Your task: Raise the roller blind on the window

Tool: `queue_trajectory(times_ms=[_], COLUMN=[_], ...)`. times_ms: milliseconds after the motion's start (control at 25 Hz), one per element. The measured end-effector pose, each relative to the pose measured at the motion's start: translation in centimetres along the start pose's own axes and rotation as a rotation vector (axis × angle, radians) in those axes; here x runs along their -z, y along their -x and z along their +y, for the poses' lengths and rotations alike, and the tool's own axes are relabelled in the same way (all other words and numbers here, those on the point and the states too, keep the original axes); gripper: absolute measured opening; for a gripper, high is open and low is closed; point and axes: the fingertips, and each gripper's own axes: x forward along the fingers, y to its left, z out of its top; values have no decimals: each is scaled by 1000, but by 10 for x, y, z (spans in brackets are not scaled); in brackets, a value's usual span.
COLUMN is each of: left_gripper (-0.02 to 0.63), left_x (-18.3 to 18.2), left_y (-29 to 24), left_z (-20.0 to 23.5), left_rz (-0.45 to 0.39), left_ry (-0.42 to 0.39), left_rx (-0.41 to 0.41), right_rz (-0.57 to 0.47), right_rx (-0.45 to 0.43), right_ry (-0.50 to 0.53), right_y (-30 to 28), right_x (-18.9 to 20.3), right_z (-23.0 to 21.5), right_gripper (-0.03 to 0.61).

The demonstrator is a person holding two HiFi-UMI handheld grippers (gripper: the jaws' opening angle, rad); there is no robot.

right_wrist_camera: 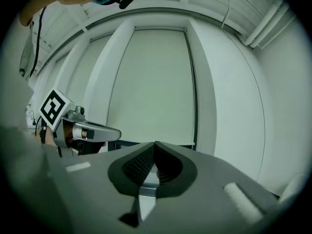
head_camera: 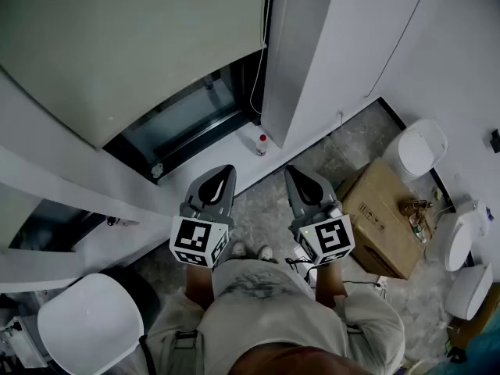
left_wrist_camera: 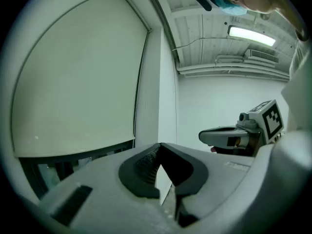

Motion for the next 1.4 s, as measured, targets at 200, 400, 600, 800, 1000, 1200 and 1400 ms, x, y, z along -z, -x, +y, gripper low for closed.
queue_trajectory(times_ms=[200,400,600,800,1000,1200,1400], left_gripper=[3,3,3,3,3,2,2], left_x=[3,6,9,6,0,-1,-10], left_y=[2,0,-4,-9,-26,-48,-80], left_z=[-1,-13,-29,-36,-27,-4,20], left_rz=[4,7,9,3,-8,-7,-7], left_ry=[3,5,4,-5,-11,-3,0], left_rx=[3,0,-16,-27,-30,-12,20], right_rz=[30,13,14,6,7,25,34], right_rx=[25,42,43,30,23,38,60], right_ry=[-46,-69,-80,-65,-57,-58,-52], right_y=[7,20,34,34,18,-14,-49], right_x=[10,10,14,10,11,15,12], right_z=[0,-7,-18,-23,-35,-44,-60], right_gripper=[9,9,9,9,9,11,11])
